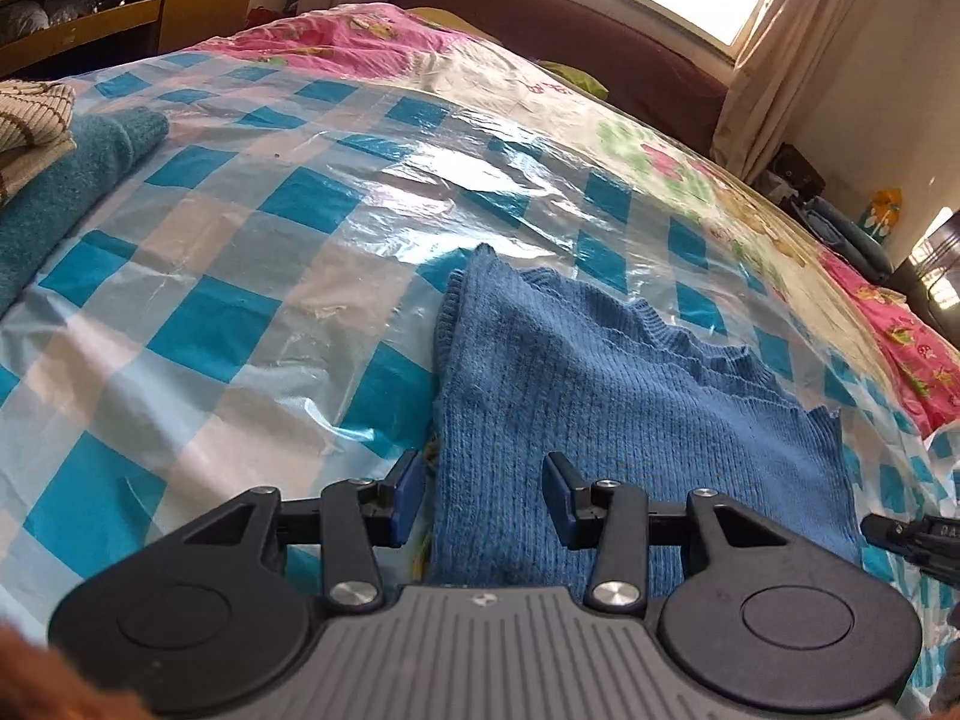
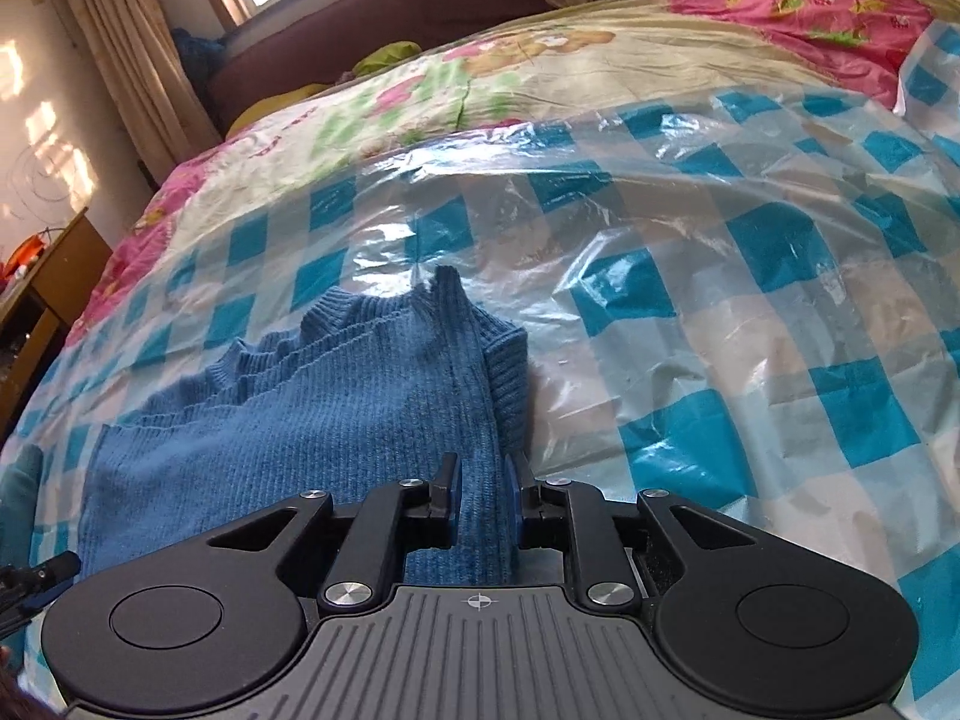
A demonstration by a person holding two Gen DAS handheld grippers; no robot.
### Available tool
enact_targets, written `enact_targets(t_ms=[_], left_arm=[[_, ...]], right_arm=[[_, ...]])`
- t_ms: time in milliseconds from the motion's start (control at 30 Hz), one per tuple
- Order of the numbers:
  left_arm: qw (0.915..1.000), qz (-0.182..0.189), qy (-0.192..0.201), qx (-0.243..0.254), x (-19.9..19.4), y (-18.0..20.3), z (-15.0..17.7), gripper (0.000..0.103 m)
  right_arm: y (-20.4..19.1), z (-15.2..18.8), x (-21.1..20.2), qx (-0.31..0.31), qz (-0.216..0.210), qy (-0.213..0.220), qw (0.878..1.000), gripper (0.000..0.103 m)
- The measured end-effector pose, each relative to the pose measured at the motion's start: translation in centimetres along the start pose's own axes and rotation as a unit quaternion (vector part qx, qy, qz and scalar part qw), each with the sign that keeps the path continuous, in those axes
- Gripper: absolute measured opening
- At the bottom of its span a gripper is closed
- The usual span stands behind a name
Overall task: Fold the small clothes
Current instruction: 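Open both grippers and press the folded sweater flat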
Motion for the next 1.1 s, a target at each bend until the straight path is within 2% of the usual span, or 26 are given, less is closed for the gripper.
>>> enact_targets(t_ms=[100, 233, 367, 433, 500, 567, 667, 767, 833, 900, 1033, 1100], left_arm=[[0.9997, -0.004, -0.009, 0.022, 0.3, 0.7, 0.8, 0.047], [0.9996, -0.001, -0.015, 0.022, 0.5, 0.8, 1.1, 0.047], [0.9996, -0.003, -0.018, 0.021, 0.8, 0.8, 0.9, 0.048], [0.9995, -0.006, -0.020, 0.025, 0.9, 1.0, 0.9, 0.049], [0.9993, -0.009, -0.022, 0.028, 1.0, 1.1, 0.9, 0.050], [0.9993, -0.008, -0.020, 0.029, 1.0, 1.3, 0.8, 0.050], [0.9996, 0.006, -0.003, 0.029, 0.4, 1.8, 0.3, 0.050], [0.9992, 0.005, 0.004, 0.040, 0.5, 2.3, 0.1, 0.053], [0.9993, -0.002, -0.003, 0.037, 1.3, 2.0, 0.3, 0.053], [0.9994, -0.014, -0.016, 0.025, 2.2, 1.2, 0.7, 0.053], [0.9996, -0.022, -0.018, 0.008, 2.3, 0.1, 0.9, 0.053], [0.9997, -0.023, -0.011, 0.003, 1.9, 0.0, 0.8, 0.053]], right_arm=[[-0.4, 0.0, 1.0, -0.003, 0.009, -0.006, 1.000, 0.018], [-0.2, -0.4, 1.9, 0.006, 0.013, -0.001, 1.000, 0.018], [-0.5, -1.4, 3.4, -0.010, 0.021, 0.013, 1.000, 0.032], [-0.7, -1.7, 4.4, -0.017, 0.024, 0.010, 1.000, 0.032], [-0.8, -1.9, 4.9, -0.020, 0.023, 0.009, 0.999, 0.028], [-0.9, -2.0, 4.4, -0.022, 0.018, 0.017, 0.999, 0.014], [-0.3, -2.4, 2.7, -0.009, 0.006, 0.039, 0.999, 0.007], [1.3, -2.9, 2.2, 0.026, 0.002, 0.045, 0.999, 0.006], [2.0, -2.6, 3.4, 0.036, 0.013, 0.029, 0.999, 0.006], [2.0, -1.9, 4.5, 0.033, 0.020, 0.011, 0.999, 0.006], [1.5, -1.5, 4.5, 0.018, 0.033, 0.016, 0.999, 0.007], [1.4, -1.7, 3.8, 0.014, 0.034, 0.021, 0.999, 0.012]])
Point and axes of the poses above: each gripper's, at about its wrist camera, not at the fingertips, and x roughly the way its jaws point, y to its right, z to its underside, the point moved 5 cm from there along x, roughly the way its jaws point, and after that the axes turned 6 degrees about z, right-handed, at the moved point
